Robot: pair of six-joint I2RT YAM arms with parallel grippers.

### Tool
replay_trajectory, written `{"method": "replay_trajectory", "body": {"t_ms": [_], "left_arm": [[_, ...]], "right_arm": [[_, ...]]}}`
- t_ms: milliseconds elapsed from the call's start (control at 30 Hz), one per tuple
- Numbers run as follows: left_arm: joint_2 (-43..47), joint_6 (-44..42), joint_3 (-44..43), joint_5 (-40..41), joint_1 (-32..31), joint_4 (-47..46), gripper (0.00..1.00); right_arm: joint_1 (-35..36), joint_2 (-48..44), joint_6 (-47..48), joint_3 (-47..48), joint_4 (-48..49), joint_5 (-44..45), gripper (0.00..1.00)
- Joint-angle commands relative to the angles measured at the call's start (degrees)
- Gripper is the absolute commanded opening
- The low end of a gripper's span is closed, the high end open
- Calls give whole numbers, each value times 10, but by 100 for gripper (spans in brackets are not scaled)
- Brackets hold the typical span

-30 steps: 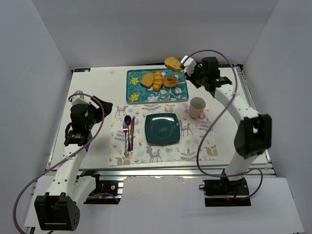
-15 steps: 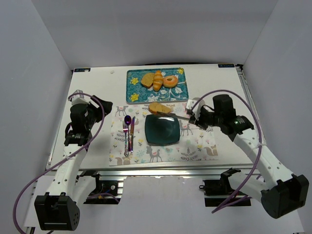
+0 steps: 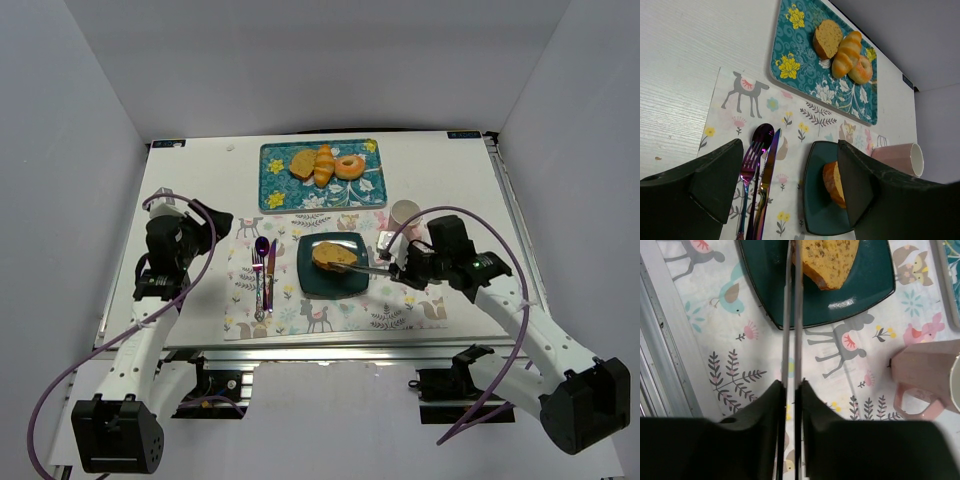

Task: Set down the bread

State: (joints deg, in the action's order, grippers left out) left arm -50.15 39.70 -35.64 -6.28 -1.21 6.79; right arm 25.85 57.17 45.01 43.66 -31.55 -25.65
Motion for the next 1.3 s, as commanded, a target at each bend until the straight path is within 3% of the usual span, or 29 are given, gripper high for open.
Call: {"method": "replay_trajectory", "body": {"t_ms": [0, 200, 467, 567, 667, 800, 867, 900, 933, 1000, 1067, 1133, 1200, 1233, 1267], "left_arm": [[18, 0, 7, -5, -1, -13, 85], [26, -1, 8, 0, -1, -6, 85], [26, 1, 10, -2, -1, -9, 85], [25, 0, 7, -2, -1, -10, 85], [21, 2, 5, -6, 0, -14, 85], [14, 6, 5, -21, 0, -30, 82], [8, 6, 4, -33, -1, -37, 63], [4, 6, 3, -47, -1, -42, 52], [-2, 6, 2, -55, -1, -45, 31], [-9, 5, -1, -70, -1, -49, 15], [-18, -2, -4, -84, -3, -46, 10], [-23, -9, -10, -89, -9, -42, 12], [-33, -22, -20, -88, -22, -29, 32], [-37, -26, -23, -86, -26, -25, 39], [-43, -31, -25, -81, -32, -19, 52]], "right_arm": [[5, 1, 15, -8, 13, -2, 28], [6, -11, 40, -5, -22, -26, 47], [6, -34, 19, 31, -38, -55, 47], [6, -38, -25, 59, -5, -55, 44], [5, -29, -128, 92, 48, -24, 34], [-34, 14, -261, 167, 122, 44, 4], [-77, 43, -334, 187, 140, 51, 0], [-131, 54, -359, 205, 152, 57, 0], [-163, 79, -380, 215, 153, 52, 0], [-243, 108, -430, 230, 152, 60, 0], [-286, 152, -437, 238, 134, 75, 0], [-317, 187, -426, 217, 127, 102, 0], [-331, 204, -397, 164, 143, 121, 1], [-333, 207, -388, 145, 160, 127, 6], [-333, 211, -375, 127, 187, 134, 13]]}}
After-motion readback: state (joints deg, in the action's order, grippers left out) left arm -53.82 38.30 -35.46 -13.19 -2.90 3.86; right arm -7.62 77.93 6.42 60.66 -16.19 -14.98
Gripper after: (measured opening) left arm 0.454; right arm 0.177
